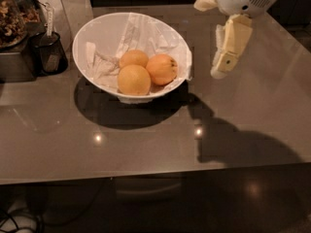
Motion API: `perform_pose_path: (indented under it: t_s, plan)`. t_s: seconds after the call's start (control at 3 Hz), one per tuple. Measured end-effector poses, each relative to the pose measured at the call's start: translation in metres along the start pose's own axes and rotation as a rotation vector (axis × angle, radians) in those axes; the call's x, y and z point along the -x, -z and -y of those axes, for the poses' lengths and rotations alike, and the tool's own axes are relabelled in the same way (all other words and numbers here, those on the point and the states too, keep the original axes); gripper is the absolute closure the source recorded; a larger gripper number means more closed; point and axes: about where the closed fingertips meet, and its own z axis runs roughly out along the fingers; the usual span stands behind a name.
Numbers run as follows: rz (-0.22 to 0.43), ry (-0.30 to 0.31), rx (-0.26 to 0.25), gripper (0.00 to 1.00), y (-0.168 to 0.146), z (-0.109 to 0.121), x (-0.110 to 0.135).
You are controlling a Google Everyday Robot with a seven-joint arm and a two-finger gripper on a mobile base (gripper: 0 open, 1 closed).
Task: Pick orange from white bowl
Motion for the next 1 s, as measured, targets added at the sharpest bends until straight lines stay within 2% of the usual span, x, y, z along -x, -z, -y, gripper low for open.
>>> perform_pose_path:
  t_s: [0.67, 1.0]
  plan:
    - [0.032, 0.002, -0.027, 0.00, 0.001, 0.009, 0.005]
    - [0.096, 0.044, 0.014, 0.00, -0.021, 0.032, 0.018]
